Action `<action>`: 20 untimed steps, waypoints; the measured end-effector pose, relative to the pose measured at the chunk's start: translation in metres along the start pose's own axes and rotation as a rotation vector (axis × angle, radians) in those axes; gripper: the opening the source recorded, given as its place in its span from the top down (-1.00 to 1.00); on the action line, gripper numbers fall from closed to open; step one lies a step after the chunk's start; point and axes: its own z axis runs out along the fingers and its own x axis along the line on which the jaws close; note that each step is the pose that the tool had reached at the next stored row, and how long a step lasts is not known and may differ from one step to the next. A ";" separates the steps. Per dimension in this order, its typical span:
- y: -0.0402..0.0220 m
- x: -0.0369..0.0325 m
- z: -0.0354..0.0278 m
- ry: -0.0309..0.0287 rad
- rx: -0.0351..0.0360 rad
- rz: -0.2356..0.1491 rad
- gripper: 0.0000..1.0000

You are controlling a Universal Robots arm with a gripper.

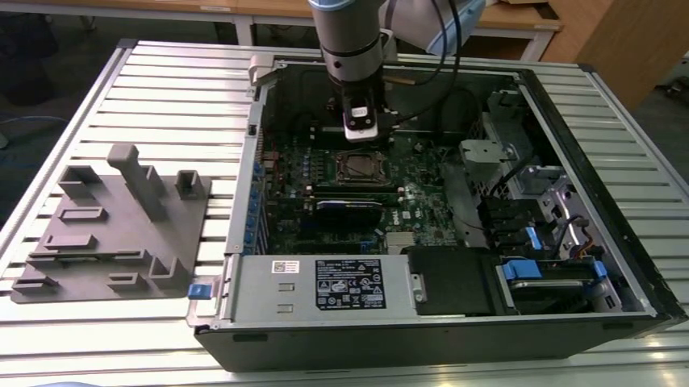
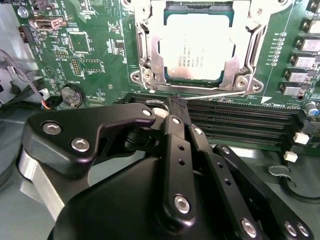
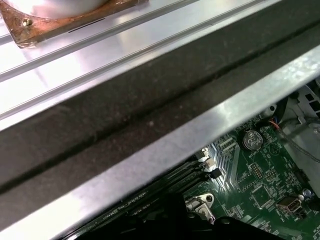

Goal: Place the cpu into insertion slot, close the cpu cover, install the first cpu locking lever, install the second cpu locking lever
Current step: 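Install the first cpu locking lever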

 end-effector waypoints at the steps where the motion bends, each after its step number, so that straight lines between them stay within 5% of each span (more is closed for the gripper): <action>1: 0.0000 0.0000 0.0002 -0.0010 0.0019 -0.001 0.79; 20: 0.0040 -0.0034 0.0028 -0.0034 0.0061 -0.003 0.79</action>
